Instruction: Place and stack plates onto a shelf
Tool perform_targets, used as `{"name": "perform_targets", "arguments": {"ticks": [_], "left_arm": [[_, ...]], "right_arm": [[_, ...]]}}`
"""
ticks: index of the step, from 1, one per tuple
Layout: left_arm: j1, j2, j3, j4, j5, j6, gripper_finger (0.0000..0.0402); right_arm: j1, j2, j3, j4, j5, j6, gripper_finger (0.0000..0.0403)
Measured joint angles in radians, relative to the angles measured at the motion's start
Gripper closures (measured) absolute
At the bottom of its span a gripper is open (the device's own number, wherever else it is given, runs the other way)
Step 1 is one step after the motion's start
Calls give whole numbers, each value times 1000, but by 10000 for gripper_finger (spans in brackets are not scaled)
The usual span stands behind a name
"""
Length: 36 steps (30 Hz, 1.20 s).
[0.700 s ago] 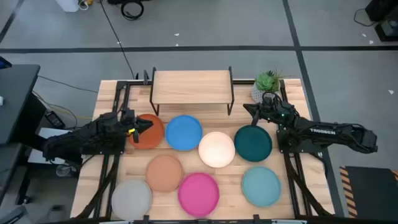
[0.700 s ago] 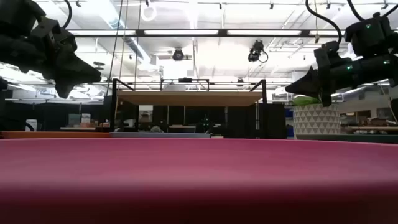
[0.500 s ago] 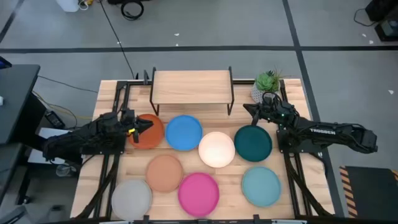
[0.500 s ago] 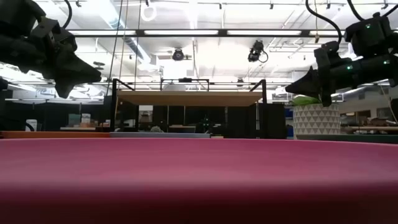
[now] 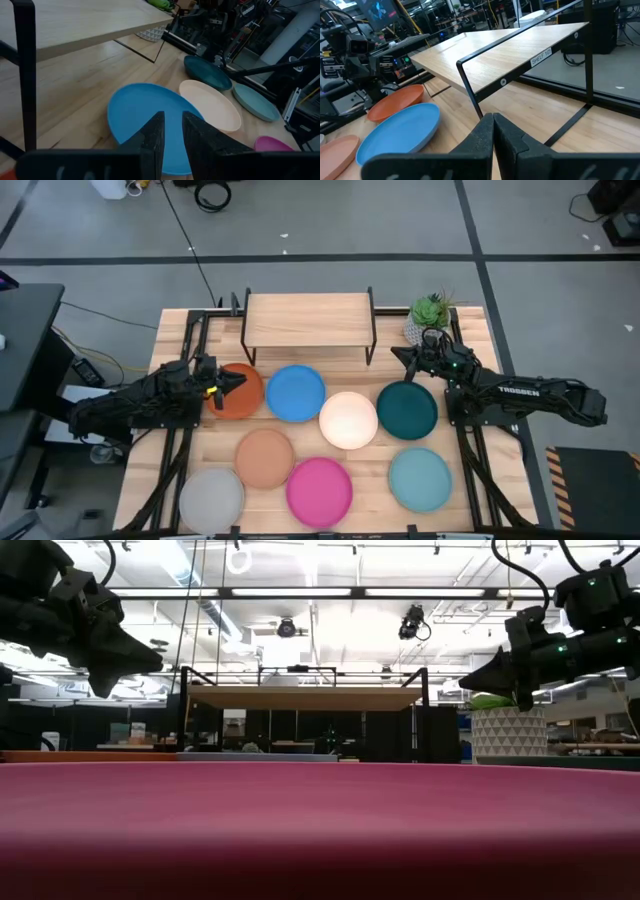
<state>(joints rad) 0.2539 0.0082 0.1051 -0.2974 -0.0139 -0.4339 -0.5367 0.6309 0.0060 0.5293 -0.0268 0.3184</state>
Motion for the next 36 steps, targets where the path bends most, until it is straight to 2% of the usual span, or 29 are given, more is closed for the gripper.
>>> {"name": "perform_targets", "arguments": {"ticks": [19,20,23,24,28,31,33,36], "left_arm": [[0,0,0,0,0,0,328],[0,0,0,2,-3,20,328],[0,0,-5,44,-67,226,328],[0,1,-6,76,-81,239,328],[0,0,-3,247,-91,59,328],[0,5,-3,428,-139,-104,328],[0,4,-2,532,-172,-191,328],[0,4,-2,680,-206,-214,328]], "right_arm": [[0,0,0,0,0,0,385],[0,0,0,0,0,0,385],[0,0,0,0,0,0,385],[0,0,0,0,0,0,385],[0,0,0,0,0,0,385],[0,4,0,57,5,32,385],[0,4,0,157,1,162,385],[0,4,0,314,-44,370,385]]}}
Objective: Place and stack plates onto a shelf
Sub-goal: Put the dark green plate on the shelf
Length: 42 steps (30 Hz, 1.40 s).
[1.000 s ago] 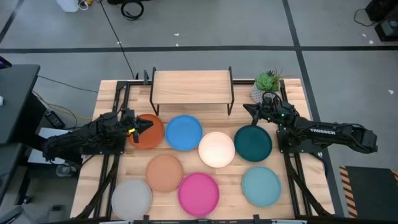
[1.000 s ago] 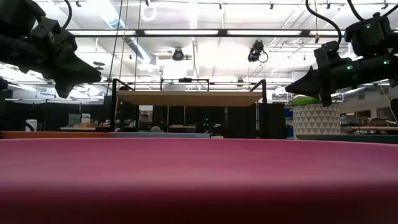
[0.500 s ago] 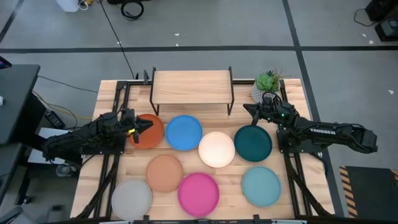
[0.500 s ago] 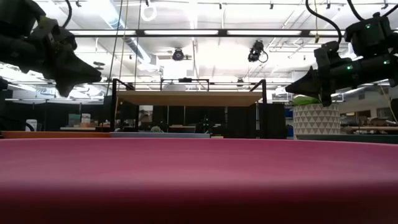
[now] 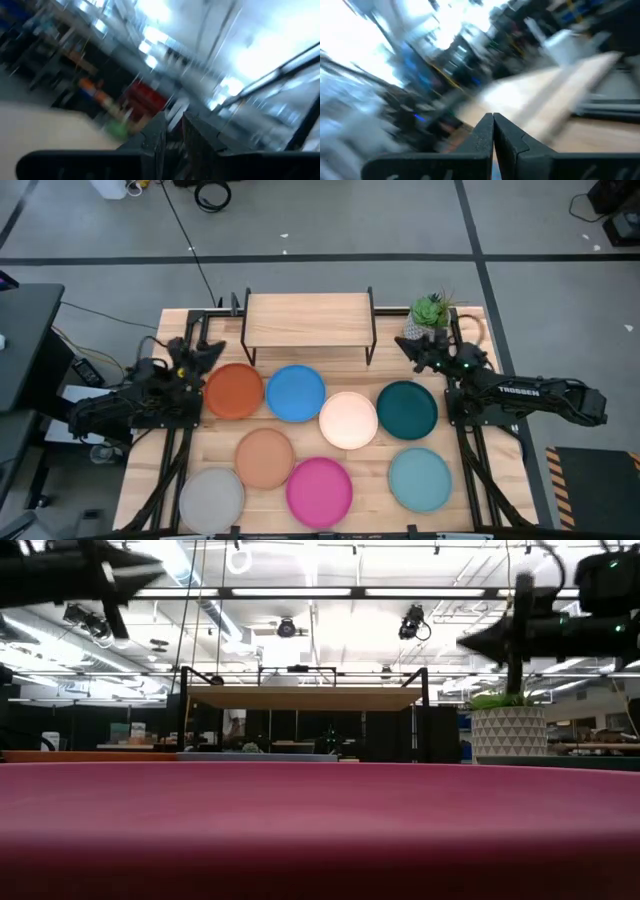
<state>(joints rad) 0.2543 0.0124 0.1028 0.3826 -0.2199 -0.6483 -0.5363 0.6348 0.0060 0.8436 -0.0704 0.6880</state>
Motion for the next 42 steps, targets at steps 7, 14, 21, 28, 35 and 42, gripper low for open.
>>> {"name": "perform_targets", "arguments": {"ticks": [7,14,21,28,35,42], "left_arm": [[0,0,1,187,-40,-2,328],[-1,18,42,233,-75,-141,328],[-1,143,327,-155,41,-3,328],[0,321,629,-701,-9,105,310],[0,507,831,-918,63,145,204],[0,650,977,-1040,60,159,140]], "right_arm": [[38,2,66,186,-277,178,385],[91,66,437,-522,-546,-34,394],[116,218,832,-1478,-276,-395,393],[116,321,926,-1765,-110,-464,391],[113,413,927,-1896,17,-538,341],[25,572,916,-1899,-49,-647,250]]}}
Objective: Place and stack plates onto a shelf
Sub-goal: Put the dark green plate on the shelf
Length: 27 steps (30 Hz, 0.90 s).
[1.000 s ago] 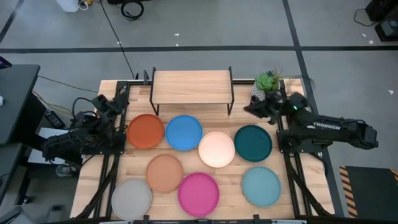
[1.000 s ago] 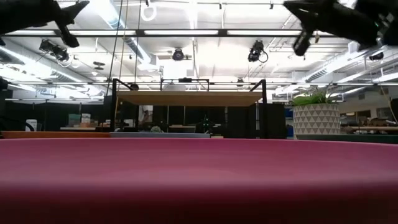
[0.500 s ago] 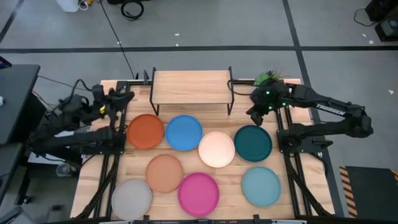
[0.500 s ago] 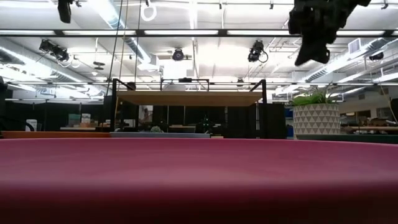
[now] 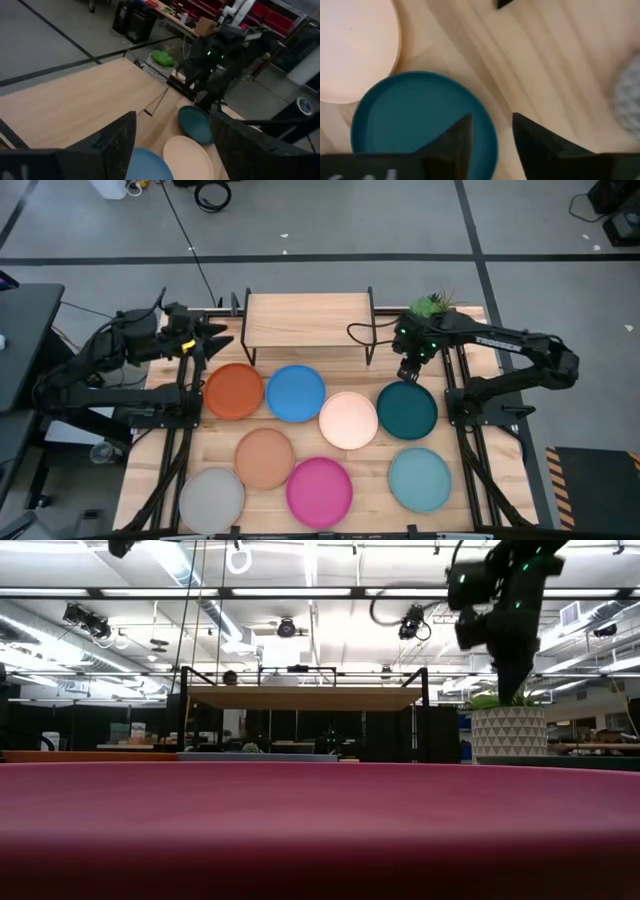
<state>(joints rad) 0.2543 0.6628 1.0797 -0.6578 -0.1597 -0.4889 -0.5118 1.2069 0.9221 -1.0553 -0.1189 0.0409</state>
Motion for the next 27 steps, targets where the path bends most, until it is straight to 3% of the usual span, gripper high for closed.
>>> {"name": "perform_targets", "arguments": {"ticks": [4,11,15,21,27], "left_arm": [[0,37,29,-7,-3,-7,144],[0,33,34,-15,7,-64,160],[0,30,34,-11,0,-65,164],[0,31,34,0,-11,-68,164],[0,29,34,-3,-11,-68,164]], "right_arm": [[-52,55,-56,31,-81,-93,233],[-93,33,-184,139,-92,-144,237],[-109,34,-176,165,-88,-145,237],[-112,34,-176,178,-115,41,237],[-25,5,-176,182,-170,164,237]]}}
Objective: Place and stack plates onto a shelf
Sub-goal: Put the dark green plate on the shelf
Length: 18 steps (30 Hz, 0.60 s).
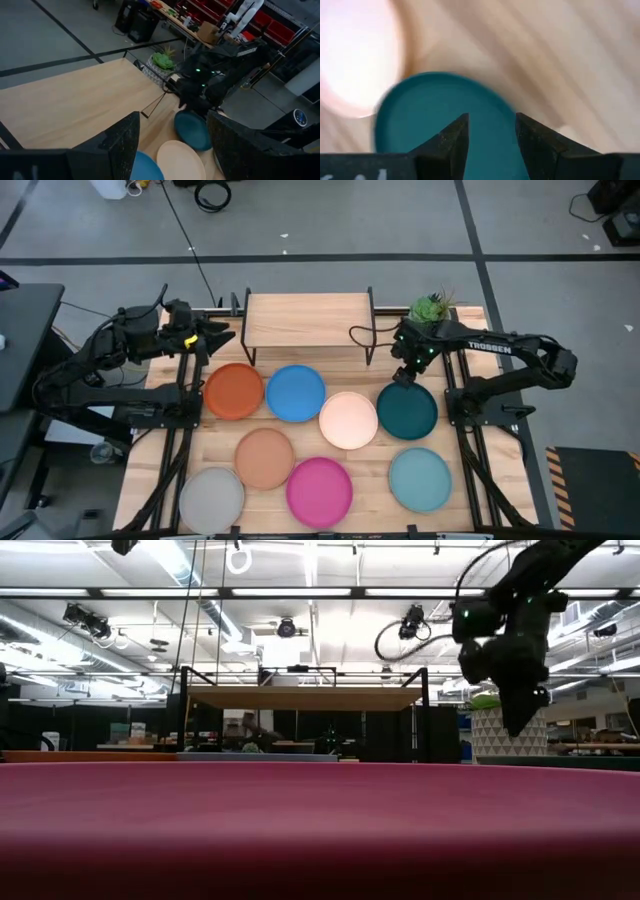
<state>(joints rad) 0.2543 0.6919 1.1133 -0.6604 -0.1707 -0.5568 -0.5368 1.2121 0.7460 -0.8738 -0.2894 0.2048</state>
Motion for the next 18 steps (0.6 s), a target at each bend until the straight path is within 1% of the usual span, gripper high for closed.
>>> {"name": "perform_targets", "arguments": {"ticks": [3,7,11,14,18], "left_arm": [[0,0,0,-6,0,0,164],[0,1,0,-5,0,24,164],[0,2,0,-6,-1,53,164],[0,2,0,-6,-1,76,164],[0,1,0,-6,-1,91,164]], "right_arm": [[112,-47,0,3,14,62,237],[297,-62,0,8,91,175,237],[511,-29,0,83,166,304,237],[676,14,22,127,261,404,237],[838,79,71,120,380,469,237]]}}
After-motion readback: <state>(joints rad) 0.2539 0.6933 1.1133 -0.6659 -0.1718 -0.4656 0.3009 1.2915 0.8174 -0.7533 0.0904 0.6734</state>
